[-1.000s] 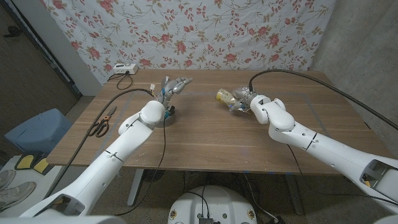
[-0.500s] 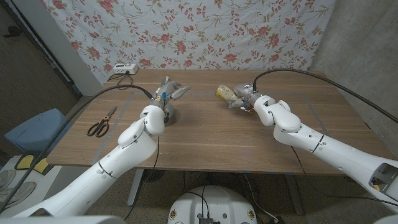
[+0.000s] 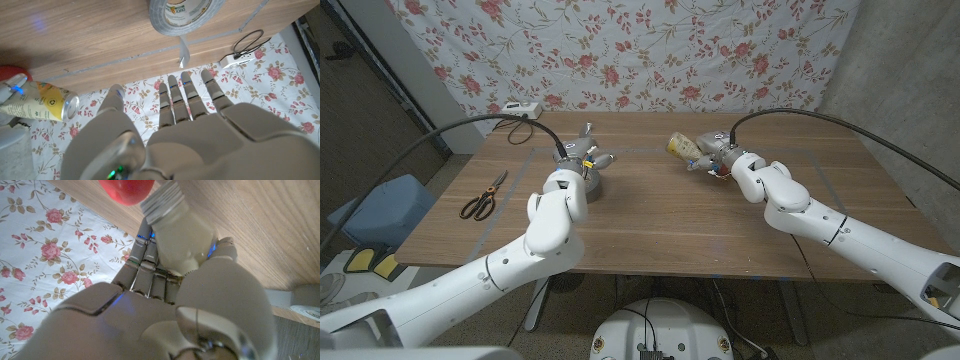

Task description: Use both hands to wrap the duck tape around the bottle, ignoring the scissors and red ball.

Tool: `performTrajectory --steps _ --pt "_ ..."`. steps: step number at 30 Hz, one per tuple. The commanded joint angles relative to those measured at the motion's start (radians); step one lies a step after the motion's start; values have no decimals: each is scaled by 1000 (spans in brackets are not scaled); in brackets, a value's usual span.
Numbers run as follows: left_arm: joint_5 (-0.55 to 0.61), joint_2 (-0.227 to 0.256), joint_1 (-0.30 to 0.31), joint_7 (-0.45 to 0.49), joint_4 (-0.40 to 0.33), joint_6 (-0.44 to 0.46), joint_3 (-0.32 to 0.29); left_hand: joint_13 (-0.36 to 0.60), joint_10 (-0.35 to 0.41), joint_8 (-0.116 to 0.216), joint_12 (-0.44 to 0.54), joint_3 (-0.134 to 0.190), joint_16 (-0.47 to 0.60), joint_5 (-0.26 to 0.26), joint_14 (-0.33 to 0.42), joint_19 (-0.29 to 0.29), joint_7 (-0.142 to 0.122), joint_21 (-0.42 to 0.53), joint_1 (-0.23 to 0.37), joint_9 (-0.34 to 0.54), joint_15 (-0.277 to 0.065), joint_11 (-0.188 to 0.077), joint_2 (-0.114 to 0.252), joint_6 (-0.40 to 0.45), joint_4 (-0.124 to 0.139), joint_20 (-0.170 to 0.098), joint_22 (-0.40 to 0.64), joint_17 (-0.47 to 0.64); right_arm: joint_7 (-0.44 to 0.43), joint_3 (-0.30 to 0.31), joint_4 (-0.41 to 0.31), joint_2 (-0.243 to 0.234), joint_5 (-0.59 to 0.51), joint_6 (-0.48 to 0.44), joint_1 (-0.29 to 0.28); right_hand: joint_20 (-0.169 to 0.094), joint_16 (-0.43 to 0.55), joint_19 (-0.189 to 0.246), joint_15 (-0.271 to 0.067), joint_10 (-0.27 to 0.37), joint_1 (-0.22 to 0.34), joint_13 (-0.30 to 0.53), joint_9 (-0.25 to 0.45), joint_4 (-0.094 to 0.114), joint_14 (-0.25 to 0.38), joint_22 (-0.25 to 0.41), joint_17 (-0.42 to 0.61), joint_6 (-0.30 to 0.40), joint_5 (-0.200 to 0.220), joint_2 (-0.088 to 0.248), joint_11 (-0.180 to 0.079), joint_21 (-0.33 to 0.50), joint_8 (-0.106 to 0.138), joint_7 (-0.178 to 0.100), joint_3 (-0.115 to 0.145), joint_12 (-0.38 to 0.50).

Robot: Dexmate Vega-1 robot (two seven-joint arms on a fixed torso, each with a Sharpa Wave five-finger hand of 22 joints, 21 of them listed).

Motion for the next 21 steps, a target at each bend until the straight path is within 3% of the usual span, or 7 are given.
performTrajectory --steps 1,7,12,21 --pt "408 12 -42 -606 38 -25 18 9 -12 -2 6 8 -23 2 -42 -23 -11 -2 65 3 -4 -28 -16 16 -11 0 1 -1 -36 3 15 -1 28 33 8 -24 12 -10 -203 262 52 4 6 137 121 1 41 255 -3 60 -143 7 2 -175 311 113" --pt "493 -42 5 -778 76 -174 -91 14 -58 -19 -12 16 -47 9 -90 -52 -22 -13 146 5 7 -37 -26 -8 -12 11 -4 -8 -44 3 30 2 44 55 19 -24 12 -14 -204 265 53 3 9 136 120 0 47 258 -5 61 -139 13 -1 -173 311 112" --pt "583 -104 25 -888 128 -305 -145 17 -70 -17 -17 10 -54 15 -101 -50 -33 -15 185 6 18 -38 -48 6 -11 16 -7 -12 -51 1 39 6 49 65 27 -24 12 -16 -204 265 54 3 11 136 121 -2 52 260 -8 61 -139 19 -4 -171 312 112" --pt "726 -212 77 -968 188 -468 -238 21 -64 -15 -16 3 -58 22 -106 -44 -39 -15 230 8 14 -51 -67 21 -8 14 -10 -15 -49 -3 61 13 64 86 45 -24 13 -22 -204 267 57 4 15 135 122 -4 60 263 -11 62 -136 27 -8 -170 313 111"
